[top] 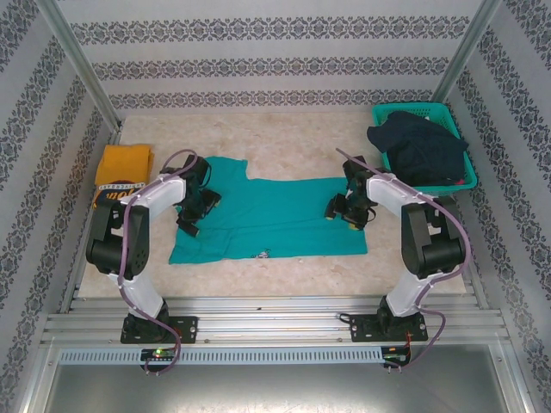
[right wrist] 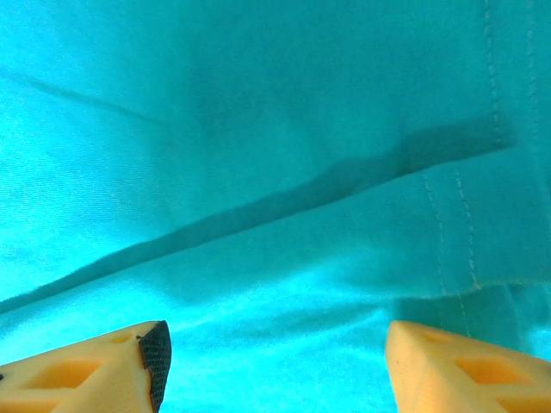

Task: Fold and stack the t-shirts

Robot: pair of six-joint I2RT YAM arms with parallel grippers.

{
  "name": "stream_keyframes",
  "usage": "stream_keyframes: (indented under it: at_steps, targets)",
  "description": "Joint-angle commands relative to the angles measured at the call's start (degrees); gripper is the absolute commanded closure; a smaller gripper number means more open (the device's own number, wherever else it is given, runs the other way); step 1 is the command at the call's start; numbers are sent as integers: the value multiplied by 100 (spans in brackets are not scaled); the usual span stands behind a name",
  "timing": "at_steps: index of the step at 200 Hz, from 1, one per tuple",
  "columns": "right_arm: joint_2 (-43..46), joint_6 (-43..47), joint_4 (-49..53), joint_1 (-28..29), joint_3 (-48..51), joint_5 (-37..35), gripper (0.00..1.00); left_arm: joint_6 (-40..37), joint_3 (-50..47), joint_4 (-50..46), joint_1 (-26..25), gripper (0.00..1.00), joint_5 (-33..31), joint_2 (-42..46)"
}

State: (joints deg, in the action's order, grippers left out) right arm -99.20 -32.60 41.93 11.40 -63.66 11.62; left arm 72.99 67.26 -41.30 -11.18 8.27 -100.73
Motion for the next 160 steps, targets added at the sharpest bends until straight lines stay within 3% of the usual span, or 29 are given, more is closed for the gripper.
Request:
stream_keyframes:
  at_steps: [1,27,43,57,109,160]
  targets:
    - [172,130,91,12,-580,-76,33,-342,710,-141,65,0,-260,-237]
    - [-82,131,52,-15,-1023,28,33,-390,1598,-90,260,2,-342,-976]
    - [-208,106,46,-16,-1151,73,33,-437,2354,-335,361,12,-452,-1523]
    - [-254,91,17,-16,-1214,69,33,-450,2956,-573,438,27,-526,-1948]
    - [-429,72,63,-123,-1464,30,33,-282,4891,-1638,529,47,-680,-3269]
    - [-682,71,86,-234,-1740,69,33,-285,6139,-2204,587,50,-697,-4110]
